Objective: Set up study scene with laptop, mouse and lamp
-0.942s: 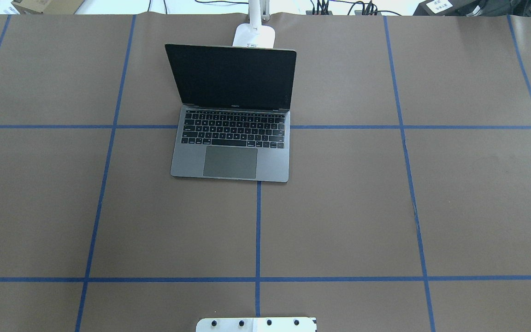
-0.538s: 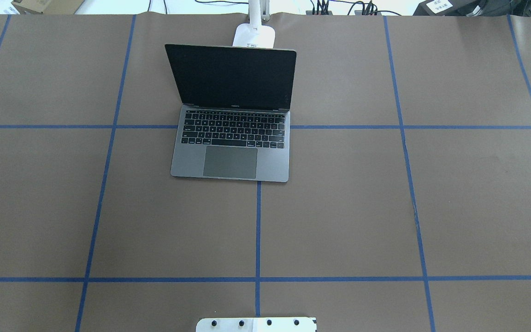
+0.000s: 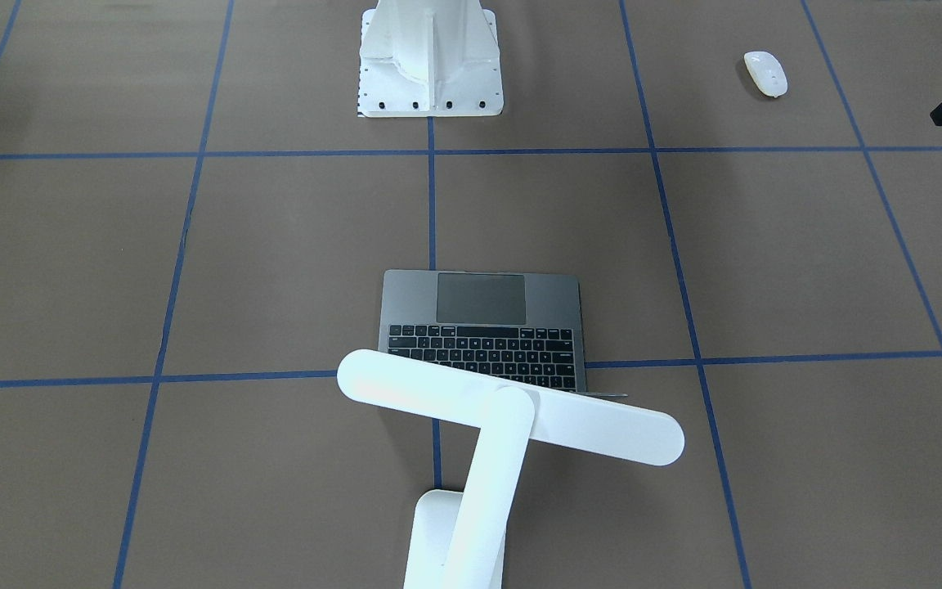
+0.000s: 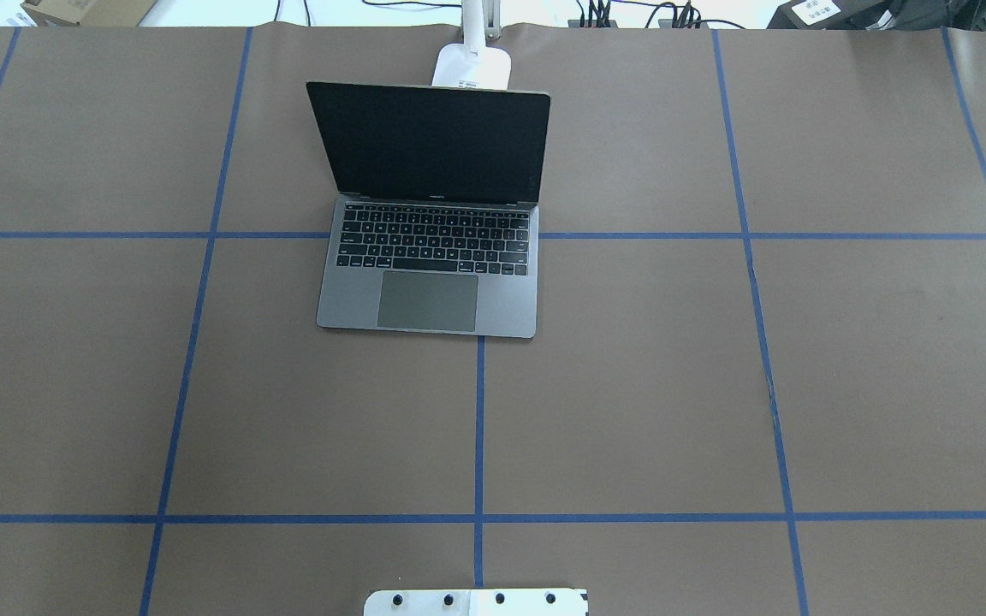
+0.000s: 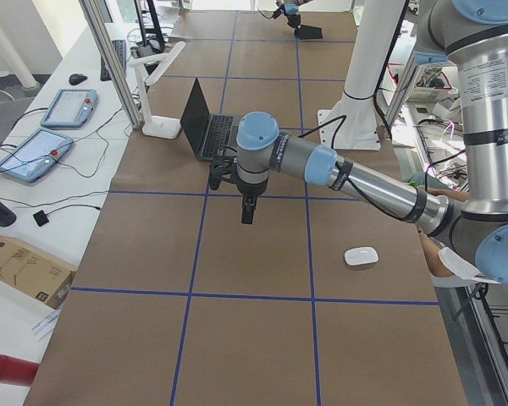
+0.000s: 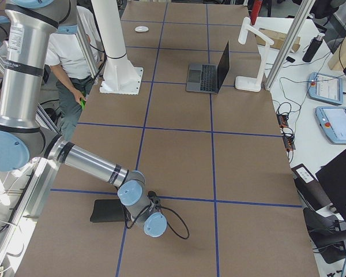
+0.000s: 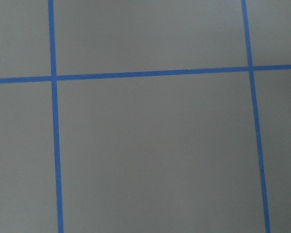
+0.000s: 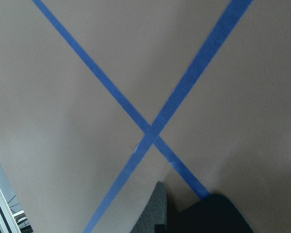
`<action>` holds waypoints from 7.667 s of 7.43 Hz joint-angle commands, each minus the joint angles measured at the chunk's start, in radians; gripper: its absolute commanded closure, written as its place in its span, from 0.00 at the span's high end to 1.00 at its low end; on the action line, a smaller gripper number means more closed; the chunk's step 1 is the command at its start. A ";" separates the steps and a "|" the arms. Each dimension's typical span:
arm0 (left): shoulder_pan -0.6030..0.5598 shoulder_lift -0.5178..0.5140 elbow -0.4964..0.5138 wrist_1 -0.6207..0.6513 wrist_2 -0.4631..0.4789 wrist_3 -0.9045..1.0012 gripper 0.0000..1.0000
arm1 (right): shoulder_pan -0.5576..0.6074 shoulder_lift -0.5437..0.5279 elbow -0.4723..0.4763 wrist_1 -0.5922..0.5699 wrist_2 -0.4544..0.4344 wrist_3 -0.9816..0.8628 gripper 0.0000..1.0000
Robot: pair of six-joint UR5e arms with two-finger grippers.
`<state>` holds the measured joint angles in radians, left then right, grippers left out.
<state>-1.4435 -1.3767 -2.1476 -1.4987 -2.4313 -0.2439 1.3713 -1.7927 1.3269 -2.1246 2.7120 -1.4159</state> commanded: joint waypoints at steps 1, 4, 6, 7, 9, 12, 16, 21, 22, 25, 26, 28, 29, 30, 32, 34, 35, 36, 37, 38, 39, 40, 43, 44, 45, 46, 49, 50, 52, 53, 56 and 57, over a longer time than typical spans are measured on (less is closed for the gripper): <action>0.000 0.002 -0.005 0.000 -0.002 -0.002 1.00 | 0.002 0.010 0.091 -0.157 0.049 0.002 0.00; 0.000 0.004 0.005 0.003 -0.002 0.000 1.00 | 0.003 0.114 0.219 -0.447 0.077 0.011 0.00; 0.000 0.020 0.006 0.005 -0.006 -0.002 1.00 | 0.003 0.272 0.209 -0.614 0.114 0.032 0.00; 0.000 0.022 0.012 0.005 -0.008 0.000 1.00 | 0.002 0.326 0.206 -0.626 0.141 0.094 0.00; 0.000 0.022 0.027 0.003 -0.014 0.000 1.00 | -0.075 0.424 0.198 -0.620 0.231 0.213 0.00; 0.002 0.022 0.051 -0.001 -0.018 0.000 1.00 | -0.272 0.582 0.167 -0.614 0.420 0.348 0.00; 0.002 0.021 0.048 -0.002 -0.018 -0.002 1.00 | -0.376 0.737 -0.044 -0.509 0.558 0.374 0.00; 0.003 0.011 0.049 -0.002 -0.018 -0.012 1.00 | -0.445 0.861 -0.164 -0.509 0.729 0.374 0.00; 0.003 0.011 0.049 -0.002 -0.018 -0.012 1.00 | -0.452 0.880 -0.179 -0.509 0.739 0.374 0.00; 0.002 0.011 0.035 0.002 -0.018 -0.021 1.00 | -0.471 0.912 -0.215 -0.509 0.810 0.374 0.32; 0.002 0.011 0.029 0.000 -0.018 -0.043 1.00 | -0.471 0.924 -0.233 -0.509 0.831 0.374 0.53; 0.000 0.014 0.012 0.003 -0.018 -0.044 1.00 | -0.475 0.959 -0.265 -0.514 0.870 0.374 0.83; 0.000 0.016 0.003 0.003 -0.017 -0.054 1.00 | -0.476 0.984 -0.290 -0.514 0.882 0.374 0.84; 0.000 0.015 0.003 0.003 -0.018 -0.057 1.00 | -0.477 1.006 -0.316 -0.515 0.923 0.374 0.84; 0.002 0.014 -0.006 0.006 -0.017 -0.057 1.00 | -0.485 1.032 -0.339 -0.522 0.953 0.374 0.85; 0.002 0.014 0.001 0.008 -0.018 -0.057 1.00 | -0.482 1.032 -0.341 -0.560 0.953 0.374 0.89; 0.003 0.013 0.008 0.008 -0.018 -0.057 1.00 | -0.457 1.029 -0.330 -0.593 0.933 0.374 0.91; 0.003 0.013 0.009 0.008 -0.018 -0.057 1.00 | -0.428 1.018 -0.315 -0.597 0.864 0.388 0.94; 0.003 0.013 0.011 0.008 -0.018 -0.057 1.00 | -0.388 0.975 -0.246 -0.600 0.780 0.520 0.94; 0.003 0.013 0.011 0.008 -0.018 -0.057 1.00 | -0.352 0.928 -0.167 -0.598 0.702 0.635 0.95; 0.003 0.013 0.011 0.008 -0.018 -0.057 1.00 | -0.332 0.876 -0.120 -0.595 0.640 0.750 0.97; 0.003 0.013 0.011 0.009 -0.018 -0.057 1.00 | -0.310 0.850 -0.118 -0.595 0.581 0.817 0.98; 0.002 0.016 0.009 0.008 -0.018 -0.057 1.00 | -0.209 0.809 -0.109 -0.591 0.193 0.897 0.98; 0.002 0.019 0.005 0.008 -0.018 -0.057 1.00 | -0.175 0.800 -0.109 -0.537 0.061 0.899 0.98; 0.002 0.021 0.005 0.008 -0.017 -0.057 1.00 | -0.137 0.774 -0.109 -0.438 -0.062 0.899 0.98; 0.002 0.024 0.012 0.005 -0.014 -0.054 1.00 | -0.089 0.738 -0.103 -0.307 -0.165 0.899 0.98; 0.009 0.167 0.051 -0.148 -0.003 -0.015 1.00 | 0.003 0.626 -0.020 -0.022 -0.259 0.905 0.98; 0.012 0.235 0.061 -0.238 -0.005 -0.041 1.00 | 0.020 0.599 0.045 -0.012 -0.259 0.908 0.98; 0.161 0.271 0.063 -0.349 -0.003 -0.310 1.00 | 0.040 0.595 0.058 0.024 -0.261 0.908 0.98; 0.249 0.331 0.078 -0.503 0.033 -0.425 1.00 | 0.046 0.598 0.060 0.037 -0.262 0.908 0.98; 0.557 0.390 0.129 -0.823 0.205 -0.856 1.00 | 0.057 0.596 0.127 0.063 -0.268 0.966 0.98; 0.663 0.445 0.150 -0.947 0.262 -0.962 1.00 | 0.057 0.592 0.142 0.064 -0.291 0.972 0.98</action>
<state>-0.9140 -0.9910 -2.0204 -2.2939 -2.2412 -1.0515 1.4270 -1.1973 1.4423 -2.0637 2.4403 -0.4642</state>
